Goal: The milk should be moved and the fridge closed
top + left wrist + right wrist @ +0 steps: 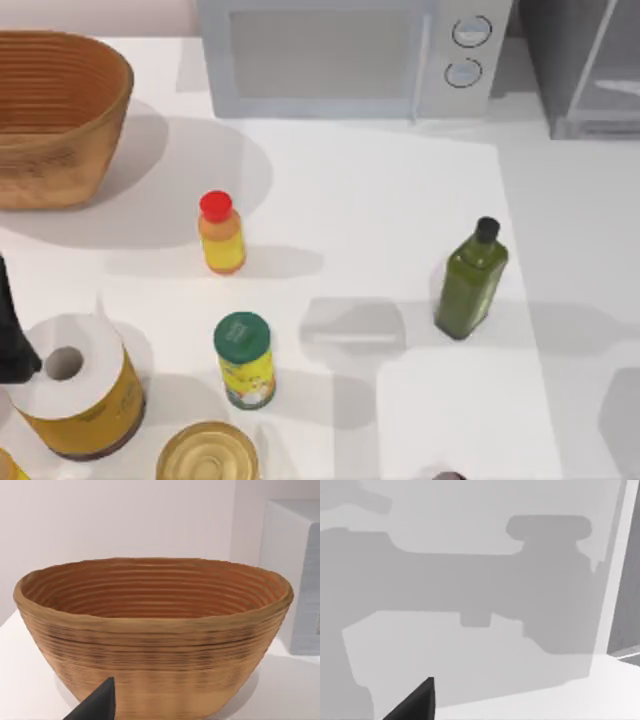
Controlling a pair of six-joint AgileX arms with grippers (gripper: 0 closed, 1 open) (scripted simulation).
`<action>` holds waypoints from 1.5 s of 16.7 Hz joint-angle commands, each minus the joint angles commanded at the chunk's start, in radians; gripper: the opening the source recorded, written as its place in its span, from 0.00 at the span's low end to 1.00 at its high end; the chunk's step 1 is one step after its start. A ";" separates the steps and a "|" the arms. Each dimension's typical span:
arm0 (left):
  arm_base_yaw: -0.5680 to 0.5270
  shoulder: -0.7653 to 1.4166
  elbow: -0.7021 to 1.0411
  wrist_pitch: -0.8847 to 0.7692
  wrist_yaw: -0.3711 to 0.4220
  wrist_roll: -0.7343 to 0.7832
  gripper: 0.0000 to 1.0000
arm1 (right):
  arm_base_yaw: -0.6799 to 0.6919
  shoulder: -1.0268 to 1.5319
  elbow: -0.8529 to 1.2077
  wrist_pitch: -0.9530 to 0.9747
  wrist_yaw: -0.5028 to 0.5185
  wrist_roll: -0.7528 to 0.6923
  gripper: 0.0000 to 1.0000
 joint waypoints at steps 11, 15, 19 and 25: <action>0.000 0.000 0.000 0.000 0.000 0.000 1.00 | -0.495 0.559 0.085 0.051 -0.280 -0.476 1.00; 0.000 0.000 0.000 0.000 0.000 0.000 1.00 | -0.491 0.557 0.083 0.051 -0.278 -0.474 1.00; 0.000 0.000 0.000 0.000 0.000 0.000 1.00 | -0.442 0.561 0.082 0.109 -0.274 -0.408 1.00; 0.000 0.000 0.000 0.000 0.000 0.000 1.00 | -0.190 0.567 0.069 0.422 -0.237 -0.022 1.00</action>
